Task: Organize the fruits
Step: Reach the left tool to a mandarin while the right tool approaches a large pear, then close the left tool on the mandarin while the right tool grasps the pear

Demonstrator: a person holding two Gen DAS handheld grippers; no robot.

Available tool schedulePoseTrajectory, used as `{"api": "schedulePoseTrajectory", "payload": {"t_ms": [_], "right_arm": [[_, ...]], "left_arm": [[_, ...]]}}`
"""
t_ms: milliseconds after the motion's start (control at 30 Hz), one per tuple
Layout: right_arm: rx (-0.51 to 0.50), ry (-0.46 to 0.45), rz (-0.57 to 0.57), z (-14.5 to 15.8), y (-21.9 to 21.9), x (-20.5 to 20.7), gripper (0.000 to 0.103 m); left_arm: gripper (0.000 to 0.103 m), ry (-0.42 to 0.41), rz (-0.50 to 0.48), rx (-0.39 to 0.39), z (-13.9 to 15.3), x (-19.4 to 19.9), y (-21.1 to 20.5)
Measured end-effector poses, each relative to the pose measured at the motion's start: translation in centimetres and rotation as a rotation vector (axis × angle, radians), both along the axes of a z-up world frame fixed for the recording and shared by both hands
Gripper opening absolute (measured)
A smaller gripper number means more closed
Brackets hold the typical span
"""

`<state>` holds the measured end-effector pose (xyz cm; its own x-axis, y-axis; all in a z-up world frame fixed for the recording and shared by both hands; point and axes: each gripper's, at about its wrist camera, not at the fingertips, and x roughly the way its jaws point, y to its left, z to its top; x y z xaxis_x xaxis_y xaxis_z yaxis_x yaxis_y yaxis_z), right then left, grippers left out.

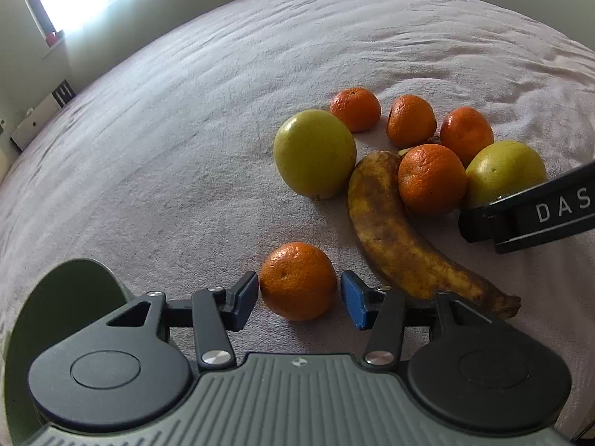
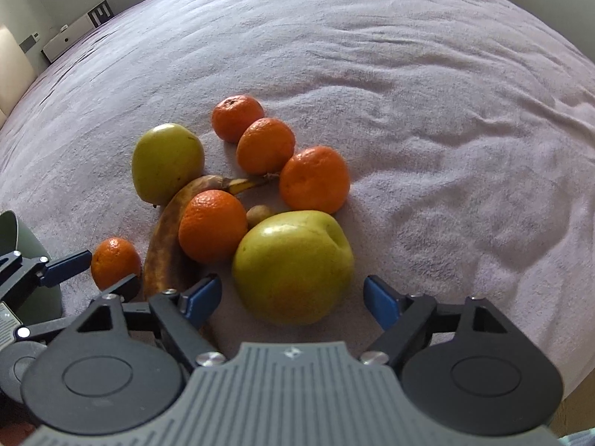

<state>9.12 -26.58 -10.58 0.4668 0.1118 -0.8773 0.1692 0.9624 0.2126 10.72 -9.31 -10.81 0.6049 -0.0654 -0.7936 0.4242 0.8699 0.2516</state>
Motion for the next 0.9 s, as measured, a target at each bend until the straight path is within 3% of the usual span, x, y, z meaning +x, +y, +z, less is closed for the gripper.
{"api": "schedulePoseTrajectory", "payload": {"t_ms": [267,333,400,600,900], "right_arm": [[-0.003,-0.009,0.005,-0.5,0.3,0.5,0.079],[-0.006,-0.013,0.008,-0.6,0.4,0.6,0.079],[-0.019,-0.017,0.014,-0.6,0.5,0.6,0.072],[-0.022,-0.028,0.009,-0.5,0.1,0.2,0.067],[-0.004,-0.025,-0.019,0.1,-0.4,-0.4,0.067]], "left_arm": [[0.066,0.0,0.0,0.024,-0.8,0.6,-0.1],[0.063,0.004,-0.002,0.021,-0.8,0.6,-0.1],[0.054,0.005,-0.001,0.013,-0.8,0.7,-0.1],[0.052,-0.007,0.007,-0.001,-0.6,0.4,0.2],[0.052,-0.053,0.058,-0.069,2.2,-0.3,0.9]]}}
